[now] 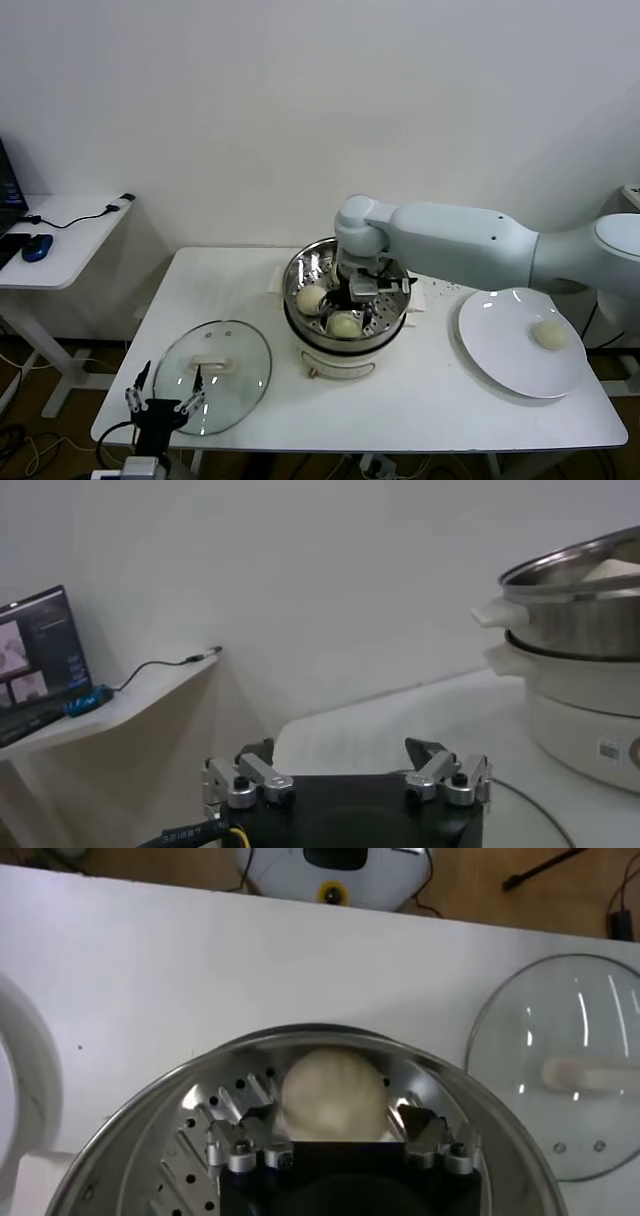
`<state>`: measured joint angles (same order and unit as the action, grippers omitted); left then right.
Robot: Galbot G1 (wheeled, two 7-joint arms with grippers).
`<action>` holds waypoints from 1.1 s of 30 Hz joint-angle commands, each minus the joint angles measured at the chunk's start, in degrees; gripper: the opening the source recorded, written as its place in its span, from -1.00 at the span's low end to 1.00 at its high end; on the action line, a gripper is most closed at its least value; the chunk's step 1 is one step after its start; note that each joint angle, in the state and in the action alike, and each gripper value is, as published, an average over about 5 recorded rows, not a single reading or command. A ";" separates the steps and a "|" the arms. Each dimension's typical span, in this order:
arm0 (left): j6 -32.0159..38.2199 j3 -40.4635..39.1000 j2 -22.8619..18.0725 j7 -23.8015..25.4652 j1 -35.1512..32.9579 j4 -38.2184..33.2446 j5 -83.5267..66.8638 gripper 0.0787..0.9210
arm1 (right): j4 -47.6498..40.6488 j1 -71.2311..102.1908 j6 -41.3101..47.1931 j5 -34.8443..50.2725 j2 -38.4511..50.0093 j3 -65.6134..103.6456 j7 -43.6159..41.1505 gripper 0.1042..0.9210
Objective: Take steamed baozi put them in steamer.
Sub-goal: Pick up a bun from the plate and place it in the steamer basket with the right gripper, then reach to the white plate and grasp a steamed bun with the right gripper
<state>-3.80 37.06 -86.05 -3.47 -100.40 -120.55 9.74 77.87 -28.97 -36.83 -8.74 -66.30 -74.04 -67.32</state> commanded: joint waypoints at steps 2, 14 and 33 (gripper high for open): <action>-0.14 -0.10 0.11 -0.06 0.09 -0.12 0.09 0.77 | -1.35 -1.32 -0.26 0.85 0.80 2.78 -0.11 0.76; 0.16 -0.41 0.20 0.00 -0.63 -0.89 0.19 0.77 | -6.65 -15.79 33.66 31.67 16.58 -12.12 15.51 0.76; 0.06 -0.56 0.03 -0.05 -1.00 -2.13 0.48 0.77 | -27.06 23.97 27.76 6.28 37.44 30.40 -1.28 0.76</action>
<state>-3.74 36.46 -85.90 -3.47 -101.07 -122.48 10.15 61.92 -23.75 -5.77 8.09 -35.83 -64.54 -65.24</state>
